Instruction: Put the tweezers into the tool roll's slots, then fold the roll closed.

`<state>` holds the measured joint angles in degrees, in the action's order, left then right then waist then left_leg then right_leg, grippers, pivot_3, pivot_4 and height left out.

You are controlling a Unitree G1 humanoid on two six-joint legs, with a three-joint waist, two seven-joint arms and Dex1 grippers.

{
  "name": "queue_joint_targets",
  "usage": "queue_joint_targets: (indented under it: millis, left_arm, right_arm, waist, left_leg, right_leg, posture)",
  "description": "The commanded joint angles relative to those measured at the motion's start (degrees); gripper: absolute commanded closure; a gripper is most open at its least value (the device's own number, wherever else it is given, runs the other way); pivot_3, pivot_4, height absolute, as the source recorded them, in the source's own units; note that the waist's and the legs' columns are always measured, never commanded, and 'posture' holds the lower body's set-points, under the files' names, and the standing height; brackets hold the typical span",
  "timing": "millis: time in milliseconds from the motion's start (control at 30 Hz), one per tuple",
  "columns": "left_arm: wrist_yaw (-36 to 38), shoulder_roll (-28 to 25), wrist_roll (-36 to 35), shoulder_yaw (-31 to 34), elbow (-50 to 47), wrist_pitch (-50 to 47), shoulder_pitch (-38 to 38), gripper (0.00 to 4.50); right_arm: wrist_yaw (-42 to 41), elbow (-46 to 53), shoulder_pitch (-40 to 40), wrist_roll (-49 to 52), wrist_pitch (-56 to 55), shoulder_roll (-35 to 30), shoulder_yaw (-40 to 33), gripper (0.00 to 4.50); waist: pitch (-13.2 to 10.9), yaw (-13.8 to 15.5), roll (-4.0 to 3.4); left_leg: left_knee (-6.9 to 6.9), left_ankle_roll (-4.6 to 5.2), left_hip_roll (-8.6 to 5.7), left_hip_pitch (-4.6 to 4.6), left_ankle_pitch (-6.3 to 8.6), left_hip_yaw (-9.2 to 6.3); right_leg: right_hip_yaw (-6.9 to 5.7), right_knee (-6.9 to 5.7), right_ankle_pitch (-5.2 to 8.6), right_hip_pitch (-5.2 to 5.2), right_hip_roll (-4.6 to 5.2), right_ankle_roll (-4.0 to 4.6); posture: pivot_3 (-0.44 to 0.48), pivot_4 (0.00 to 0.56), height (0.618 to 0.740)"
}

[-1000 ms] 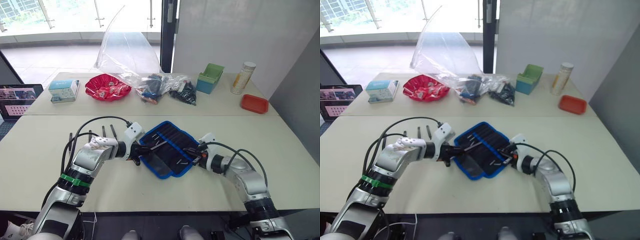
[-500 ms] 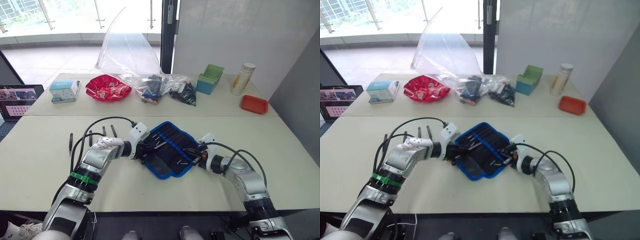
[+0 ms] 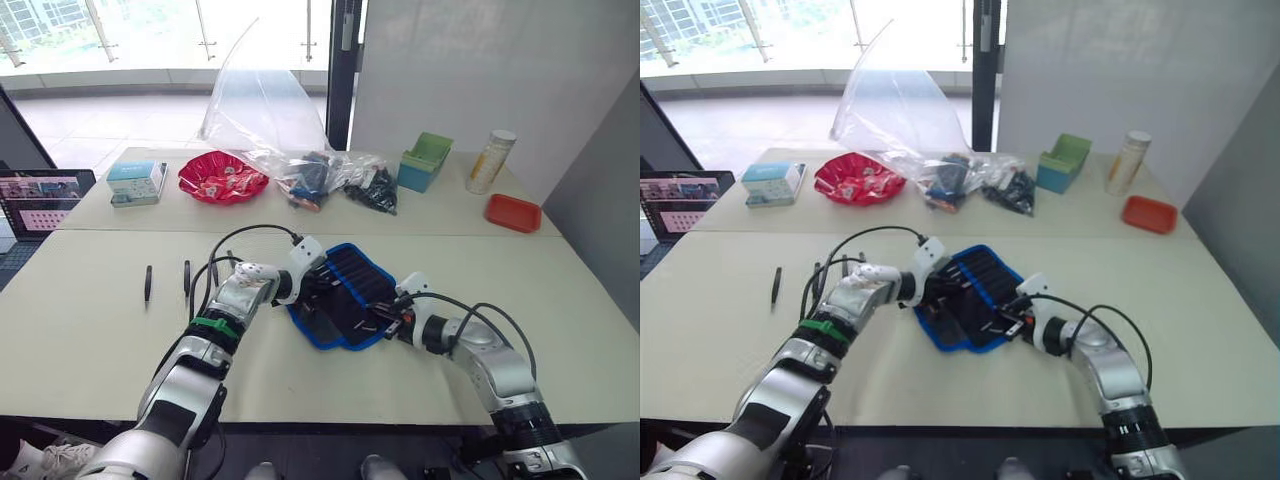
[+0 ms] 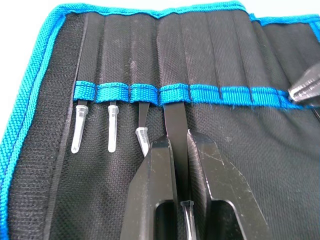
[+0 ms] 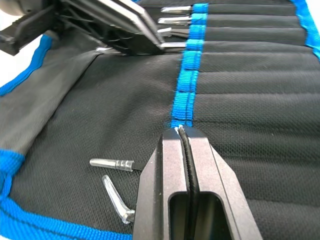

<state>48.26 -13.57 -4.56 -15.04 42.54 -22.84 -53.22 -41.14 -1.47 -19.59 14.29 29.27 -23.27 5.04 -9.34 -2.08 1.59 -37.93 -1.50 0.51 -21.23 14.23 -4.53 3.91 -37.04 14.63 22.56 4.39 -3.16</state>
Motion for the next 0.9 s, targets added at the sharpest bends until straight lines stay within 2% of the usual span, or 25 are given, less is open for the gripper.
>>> queue_joint_targets:
  millis: [33, 333, 467, 533, 600, 767, 900]
  left_arm:
    - [-0.14, 2.05, 2.67, -0.65, 6.14, 4.89, -2.96, 4.5]
    - [2.67, 3.14, 6.98, -1.12, 12.57, 11.31, -6.05, 4.5]
    - [1.5, 1.08, 9.15, -0.61, 15.29, 15.1, -8.27, 4.5]
    - [1.95, 0.87, 7.69, 1.36, 15.66, 13.38, -8.94, 4.5]
    - [3.65, 0.63, 6.22, 2.83, 14.98, 10.3, -9.02, 3.56]
    - [7.32, -2.82, 6.43, 2.97, 8.32, 7.29, -6.36, 1.89]
    - [10.09, -6.62, 3.3, 5.78, -1.11, 2.97, -2.74, 0.66]
  right_arm:
    - [-1.52, 0.02, 2.46, -0.16, 3.14, 0.41, 3.81, 4.48]
    - [0.75, -0.25, 2.76, -1.16, 4.08, 0.85, 3.52, 4.48]
    - [1.81, -1.49, 2.57, -1.67, 4.01, 0.82, 3.27, 4.48]
    - [1.94, -1.9, 2.34, -1.67, 3.88, 0.82, 3.32, 4.48]
    - [2.02, -2.25, 2.14, -1.57, 3.76, 0.8, 3.34, 4.5]
    - [2.29, -2.78, 2.02, -1.53, 3.58, 0.86, 3.18, 4.5]
    - [2.17, -2.28, 1.93, -0.76, 1.89, 1.47, 2.21, 4.5]
  waist:
    - [0.0, 0.12, 0.0]
    - [0.03, 0.32, 0.01]
    - [0.03, 0.29, 0.01]
    - [0.03, 0.09, 0.01]
    - [0.02, -0.16, 0.01]
    - [0.02, -0.64, 0.01]
    - [0.02, -1.28, 0.02]
  left_leg:
    - [0.0, 0.01, -0.02, 0.12, 0.01, -0.03]
    - [0.0, 0.01, -0.07, 0.11, 0.01, -0.09]
    - [0.0, 0.01, -0.07, 0.11, 0.01, -0.1]
    - [0.0, 0.01, -0.07, 0.11, 0.01, -0.1]
    - [0.0, 0.01, -0.07, 0.11, 0.01, -0.1]
    - [0.01, 0.01, -0.06, 0.09, 0.01, -0.13]
    - [0.03, 0.01, -0.01, 0.08, 0.01, -0.13]
  right_leg:
    - [0.0, 0.09, 0.03, -0.21, 0.0, -0.05]
    - [0.01, 0.18, 0.06, -0.3, 0.02, -0.13]
    - [0.01, 0.19, 0.06, -0.3, 0.02, -0.14]
    - [0.01, 0.21, 0.06, -0.29, 0.02, -0.14]
    - [0.01, 0.19, 0.07, -0.29, 0.01, -0.16]
    - [0.01, 0.12, 0.07, -0.24, -0.01, -0.16]
    - [0.02, 0.07, 0.07, -0.16, -0.04, -0.15]
  posture:
    - [0.0, 0.15, 0.738]
    - [0.0, 0.15, 0.738]
    - [0.0, 0.15, 0.738]
    - [0.0, 0.15, 0.738]
    - [0.0, 0.15, 0.738]
    - [0.0, 0.15, 0.738]
    - [0.0, 0.15, 0.738]
